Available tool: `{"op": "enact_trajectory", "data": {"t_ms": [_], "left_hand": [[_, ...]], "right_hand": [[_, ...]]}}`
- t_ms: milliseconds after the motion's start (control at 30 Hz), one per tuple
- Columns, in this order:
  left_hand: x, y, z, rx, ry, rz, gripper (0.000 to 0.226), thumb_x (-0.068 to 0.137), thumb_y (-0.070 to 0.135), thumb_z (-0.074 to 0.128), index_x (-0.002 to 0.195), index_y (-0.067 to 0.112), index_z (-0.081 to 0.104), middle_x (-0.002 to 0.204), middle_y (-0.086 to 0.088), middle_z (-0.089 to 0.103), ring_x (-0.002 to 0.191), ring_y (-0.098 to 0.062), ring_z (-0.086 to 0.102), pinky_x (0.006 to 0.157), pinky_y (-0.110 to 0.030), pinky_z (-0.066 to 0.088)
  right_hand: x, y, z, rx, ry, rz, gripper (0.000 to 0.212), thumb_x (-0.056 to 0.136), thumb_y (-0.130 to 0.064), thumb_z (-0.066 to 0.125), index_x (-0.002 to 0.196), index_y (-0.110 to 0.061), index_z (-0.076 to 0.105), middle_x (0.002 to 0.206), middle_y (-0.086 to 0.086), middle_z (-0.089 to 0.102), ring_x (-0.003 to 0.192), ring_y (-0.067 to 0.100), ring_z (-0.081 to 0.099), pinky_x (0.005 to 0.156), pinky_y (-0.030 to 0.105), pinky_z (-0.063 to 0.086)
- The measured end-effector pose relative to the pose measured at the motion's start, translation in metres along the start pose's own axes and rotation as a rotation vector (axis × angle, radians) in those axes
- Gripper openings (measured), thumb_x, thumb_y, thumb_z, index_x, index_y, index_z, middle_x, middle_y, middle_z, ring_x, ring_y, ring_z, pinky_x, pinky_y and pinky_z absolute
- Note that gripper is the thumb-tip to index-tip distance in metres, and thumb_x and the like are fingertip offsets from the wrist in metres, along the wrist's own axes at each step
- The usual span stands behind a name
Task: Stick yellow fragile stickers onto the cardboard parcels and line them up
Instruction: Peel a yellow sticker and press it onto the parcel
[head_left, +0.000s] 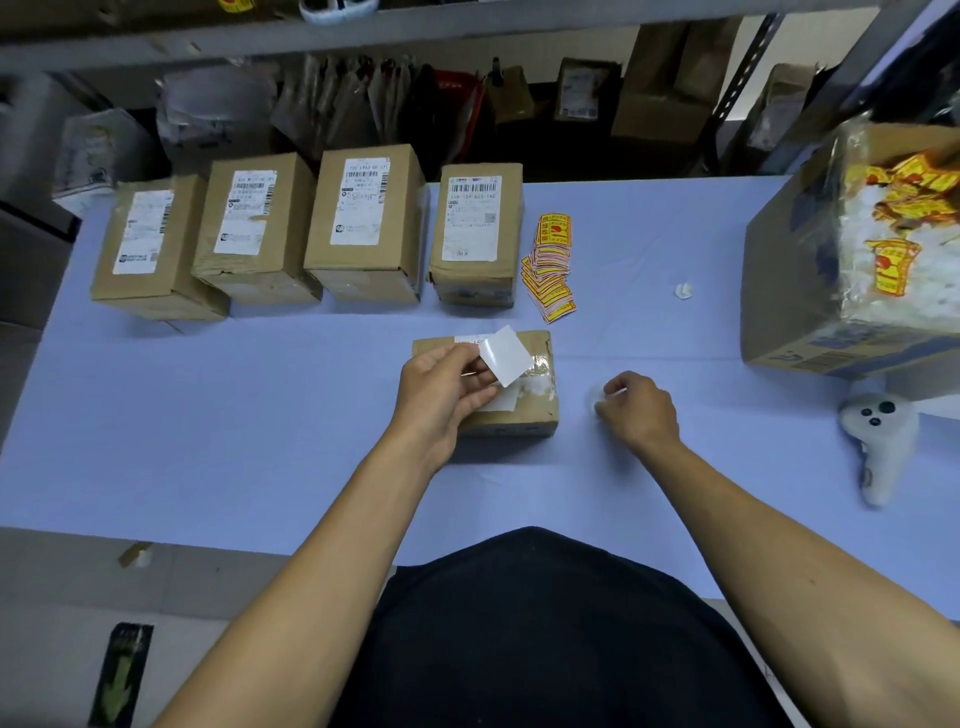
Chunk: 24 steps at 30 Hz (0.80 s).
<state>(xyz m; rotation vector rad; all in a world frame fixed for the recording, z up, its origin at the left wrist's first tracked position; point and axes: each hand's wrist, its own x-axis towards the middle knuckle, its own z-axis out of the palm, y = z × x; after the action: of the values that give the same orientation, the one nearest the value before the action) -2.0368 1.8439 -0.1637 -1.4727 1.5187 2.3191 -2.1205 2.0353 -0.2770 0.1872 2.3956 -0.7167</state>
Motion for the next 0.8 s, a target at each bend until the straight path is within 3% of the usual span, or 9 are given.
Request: {"op": "enact_trajectory", "data": {"t_ms": [100, 300, 433, 533, 633, 800], "left_hand": [[0.001, 0.0, -0.002, -0.005, -0.01, -0.001, 0.014, 0.096, 0.007, 0.055, 0.088, 0.007, 0.065, 0.077, -0.007, 0.061, 0.073, -0.019, 0.067, 0.074, -0.03, 0.06], [0.002, 0.0, -0.006, -0.019, -0.029, -0.016, 0.015, 0.095, 0.007, 0.056, 0.083, 0.008, 0.064, 0.075, -0.006, 0.06, 0.073, -0.02, 0.065, 0.073, -0.03, 0.059], [0.002, -0.003, -0.006, -0.038, -0.041, -0.05, 0.014, 0.095, 0.007, 0.056, 0.085, 0.007, 0.065, 0.071, -0.005, 0.06, 0.066, -0.018, 0.065, 0.066, -0.029, 0.06], [0.002, -0.005, -0.008, -0.133, -0.067, -0.116, 0.013, 0.094, 0.005, 0.055, 0.084, 0.005, 0.063, 0.071, -0.007, 0.058, 0.064, -0.019, 0.064, 0.066, -0.03, 0.06], [0.003, -0.004, -0.012, -0.241, -0.095, -0.206, 0.016, 0.095, 0.006, 0.054, 0.08, 0.007, 0.06, 0.068, -0.006, 0.057, 0.063, -0.018, 0.063, 0.064, -0.03, 0.059], [-0.001, 0.0, -0.017, -0.353, -0.113, -0.294, 0.02, 0.096, 0.008, 0.051, 0.076, 0.007, 0.056, 0.064, -0.006, 0.058, 0.066, -0.017, 0.061, 0.062, -0.029, 0.058]], "right_hand": [[-0.007, -0.001, -0.004, -0.057, 0.019, -0.066, 0.032, 0.09, -0.02, 0.059, 0.122, -0.019, 0.062, 0.113, 0.006, 0.067, 0.107, 0.031, 0.061, 0.083, 0.034, 0.047], [-0.046, -0.03, -0.014, -0.039, 0.264, -0.438, 0.026, 0.099, -0.023, 0.05, 0.12, -0.017, 0.064, 0.115, 0.002, 0.067, 0.095, 0.021, 0.063, 0.077, 0.03, 0.046], [-0.083, -0.062, -0.015, -0.066, 0.453, -0.85, 0.022, 0.094, -0.02, 0.053, 0.111, -0.016, 0.067, 0.105, 0.002, 0.066, 0.089, 0.022, 0.061, 0.062, 0.033, 0.05], [-0.097, -0.074, -0.01, -0.235, 0.477, -1.14, 0.03, 0.083, -0.016, 0.056, 0.11, -0.011, 0.068, 0.102, 0.007, 0.065, 0.089, 0.029, 0.059, 0.057, 0.033, 0.048], [-0.098, -0.078, -0.003, -0.318, 0.504, -1.204, 0.034, 0.077, -0.01, 0.058, 0.109, -0.009, 0.068, 0.101, 0.012, 0.065, 0.086, 0.033, 0.058, 0.06, 0.034, 0.048], [-0.088, -0.077, 0.008, -0.41, 0.605, -1.169, 0.006, 0.077, -0.005, 0.065, 0.082, -0.009, 0.066, 0.084, 0.009, 0.064, 0.078, 0.033, 0.057, 0.056, 0.034, 0.042]]}}
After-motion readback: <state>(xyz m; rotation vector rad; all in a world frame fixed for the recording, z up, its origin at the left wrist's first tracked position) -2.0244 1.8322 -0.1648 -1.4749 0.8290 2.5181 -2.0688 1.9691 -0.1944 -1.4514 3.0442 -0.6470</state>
